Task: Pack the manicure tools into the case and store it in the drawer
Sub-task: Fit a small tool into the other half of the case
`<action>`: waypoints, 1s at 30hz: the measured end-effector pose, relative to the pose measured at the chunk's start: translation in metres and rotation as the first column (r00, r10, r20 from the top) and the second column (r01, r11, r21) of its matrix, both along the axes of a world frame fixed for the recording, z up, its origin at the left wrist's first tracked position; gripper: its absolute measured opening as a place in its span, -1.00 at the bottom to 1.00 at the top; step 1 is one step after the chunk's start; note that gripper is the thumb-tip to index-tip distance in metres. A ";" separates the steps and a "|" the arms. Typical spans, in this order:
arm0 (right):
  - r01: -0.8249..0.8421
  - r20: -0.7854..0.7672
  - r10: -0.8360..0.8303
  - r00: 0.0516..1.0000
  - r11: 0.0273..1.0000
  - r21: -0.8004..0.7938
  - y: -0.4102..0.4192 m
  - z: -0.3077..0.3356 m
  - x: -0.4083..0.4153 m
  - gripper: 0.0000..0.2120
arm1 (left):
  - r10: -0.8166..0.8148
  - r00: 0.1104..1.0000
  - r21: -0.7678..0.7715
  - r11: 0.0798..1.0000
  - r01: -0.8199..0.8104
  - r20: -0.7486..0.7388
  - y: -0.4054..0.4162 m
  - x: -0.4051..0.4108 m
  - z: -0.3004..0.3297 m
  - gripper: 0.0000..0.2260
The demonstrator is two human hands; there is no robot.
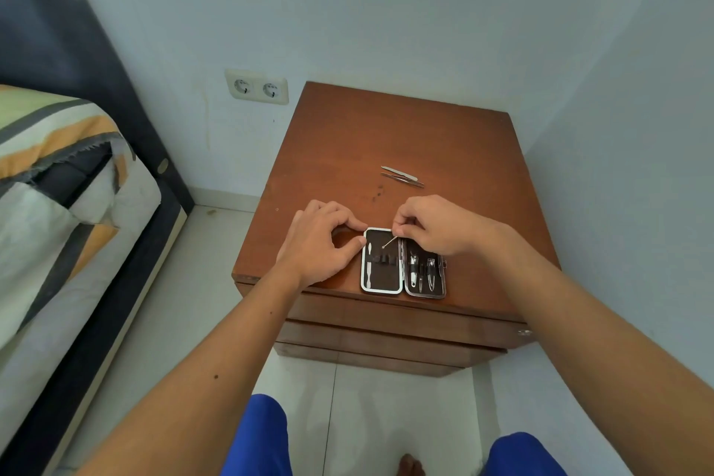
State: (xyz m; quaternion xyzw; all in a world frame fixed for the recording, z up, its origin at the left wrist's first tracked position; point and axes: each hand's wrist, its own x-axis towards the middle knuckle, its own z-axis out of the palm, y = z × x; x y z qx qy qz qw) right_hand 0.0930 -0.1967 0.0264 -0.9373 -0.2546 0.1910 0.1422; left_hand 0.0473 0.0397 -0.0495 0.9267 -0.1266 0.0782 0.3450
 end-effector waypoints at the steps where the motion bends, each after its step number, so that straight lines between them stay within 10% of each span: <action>1: -0.002 0.012 0.002 1.000 1.000 -0.001 0.001 -0.001 0.001 -0.87 | 0.001 1.000 -0.002 1.000 -0.001 0.001 0.000 0.000 0.000 -0.88; 5: 0.108 0.058 -0.115 0.992 0.988 0.114 0.010 -0.006 0.006 -0.96 | 0.004 1.000 -0.006 1.000 -0.004 0.006 -0.001 0.000 0.001 -0.88; 14: 0.573 -0.142 -0.578 0.803 0.685 0.450 0.028 -0.033 0.003 -0.50 | 0.000 1.000 -0.003 1.000 0.000 0.005 -0.001 0.000 0.001 -0.88; 23: 0.532 -0.042 -0.560 0.828 0.759 0.374 0.033 -0.031 0.001 -0.58 | -0.008 1.000 -0.006 1.000 0.008 0.009 0.000 -0.001 0.000 -0.91; 30: 0.557 -0.131 -0.596 0.792 0.617 0.556 0.041 -0.041 -0.005 -0.54 | -0.019 1.000 -0.019 1.000 0.020 0.015 0.000 -0.001 0.000 -0.90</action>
